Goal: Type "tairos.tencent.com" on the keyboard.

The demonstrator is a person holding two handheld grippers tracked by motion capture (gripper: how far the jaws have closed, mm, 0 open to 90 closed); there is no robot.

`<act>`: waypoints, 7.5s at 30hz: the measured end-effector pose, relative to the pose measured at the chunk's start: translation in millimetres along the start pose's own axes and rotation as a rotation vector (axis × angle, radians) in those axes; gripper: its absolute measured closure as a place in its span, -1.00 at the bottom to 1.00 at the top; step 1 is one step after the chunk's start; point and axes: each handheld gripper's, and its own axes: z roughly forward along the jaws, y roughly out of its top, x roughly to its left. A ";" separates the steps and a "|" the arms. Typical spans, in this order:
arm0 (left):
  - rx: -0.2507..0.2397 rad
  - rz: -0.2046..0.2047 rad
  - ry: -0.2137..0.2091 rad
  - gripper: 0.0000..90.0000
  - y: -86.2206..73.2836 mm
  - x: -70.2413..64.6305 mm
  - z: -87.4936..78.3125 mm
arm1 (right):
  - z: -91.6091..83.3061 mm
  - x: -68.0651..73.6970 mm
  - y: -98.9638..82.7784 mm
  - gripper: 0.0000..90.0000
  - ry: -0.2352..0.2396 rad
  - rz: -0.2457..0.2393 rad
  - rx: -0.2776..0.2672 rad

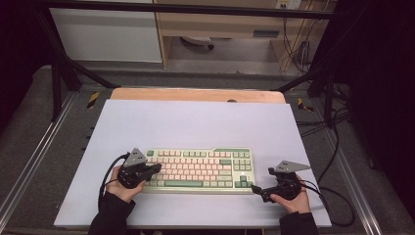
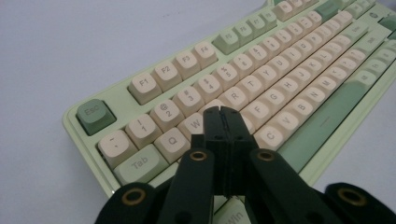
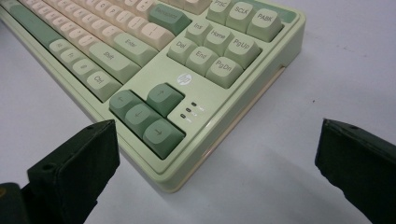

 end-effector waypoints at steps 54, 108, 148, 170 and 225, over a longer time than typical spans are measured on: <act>-0.016 0.000 -0.017 1.00 -8.1 5.3 -4.7 | 23.5 50.4 43.9 -0.50 0.057 -0.088 -0.064; -0.028 0.013 -0.024 1.00 -7.0 4.1 -5.6 | 121.4 109.1 99.2 1.00 0.122 -0.110 -0.007; -0.040 0.017 -0.026 1.00 -3.4 -0.2 -7.3 | 94.9 101.1 99.6 1.00 0.120 -0.136 -0.018; -0.040 0.040 -0.029 1.00 13.4 -11.4 1.9 | 68.3 82.8 79.5 1.00 0.125 -0.113 -0.015; -0.016 0.051 -0.035 1.00 13.7 -12.9 15.8 | 59.4 76.9 66.9 1.00 0.137 -0.100 -0.028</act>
